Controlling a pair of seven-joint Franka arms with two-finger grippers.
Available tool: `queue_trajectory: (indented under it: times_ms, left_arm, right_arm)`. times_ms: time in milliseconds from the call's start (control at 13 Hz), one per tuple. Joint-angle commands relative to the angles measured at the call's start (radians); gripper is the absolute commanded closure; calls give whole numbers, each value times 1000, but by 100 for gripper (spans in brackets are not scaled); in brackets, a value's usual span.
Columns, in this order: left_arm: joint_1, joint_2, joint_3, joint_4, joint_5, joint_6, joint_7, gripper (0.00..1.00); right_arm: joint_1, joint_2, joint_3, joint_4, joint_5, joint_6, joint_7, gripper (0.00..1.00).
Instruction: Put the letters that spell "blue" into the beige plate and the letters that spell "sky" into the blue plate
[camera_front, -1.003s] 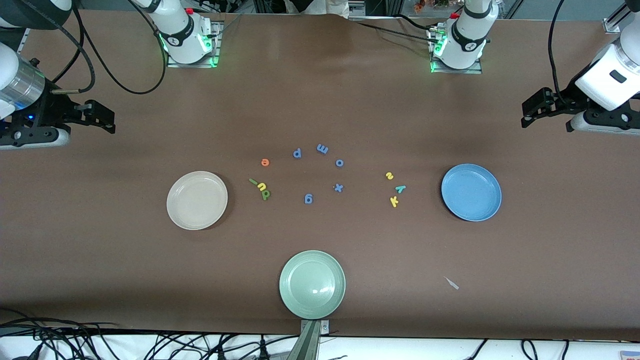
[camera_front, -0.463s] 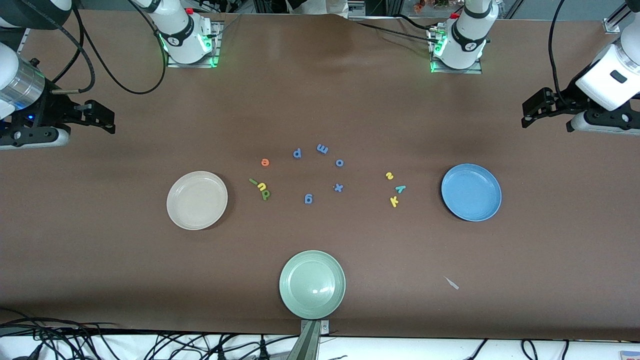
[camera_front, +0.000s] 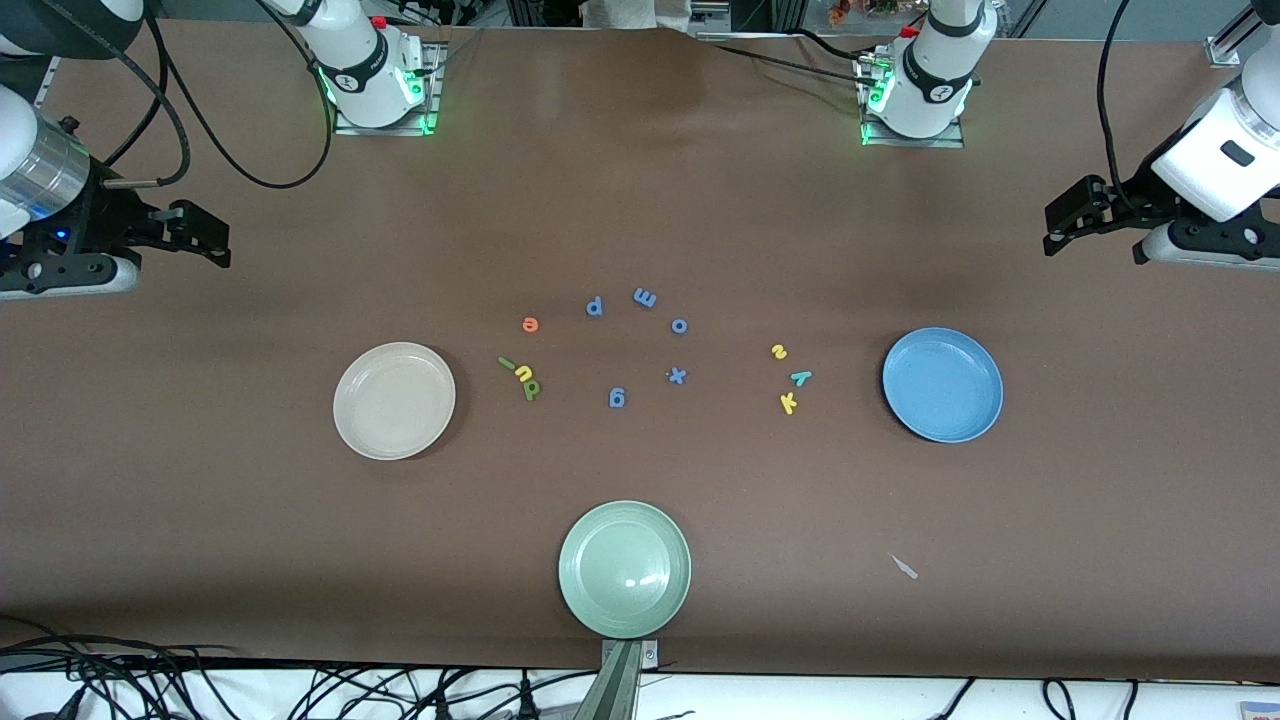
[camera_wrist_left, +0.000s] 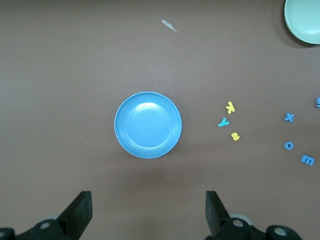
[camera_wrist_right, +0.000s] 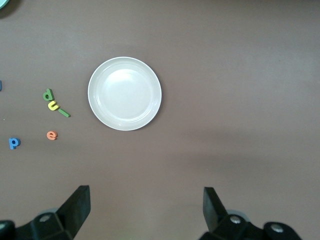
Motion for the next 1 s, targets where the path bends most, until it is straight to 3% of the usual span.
queue_trajectory:
  times_ms: [0,926]
  left_arm:
    - [7,13,-5,32,21,-19,23,0]
    - [18,17,-2,31,6,-19,15,0]
  right_arm:
    - [-4,6,1,17,23,-1,4,0]
    - [-4,4,1,17,24,-1,4,0]
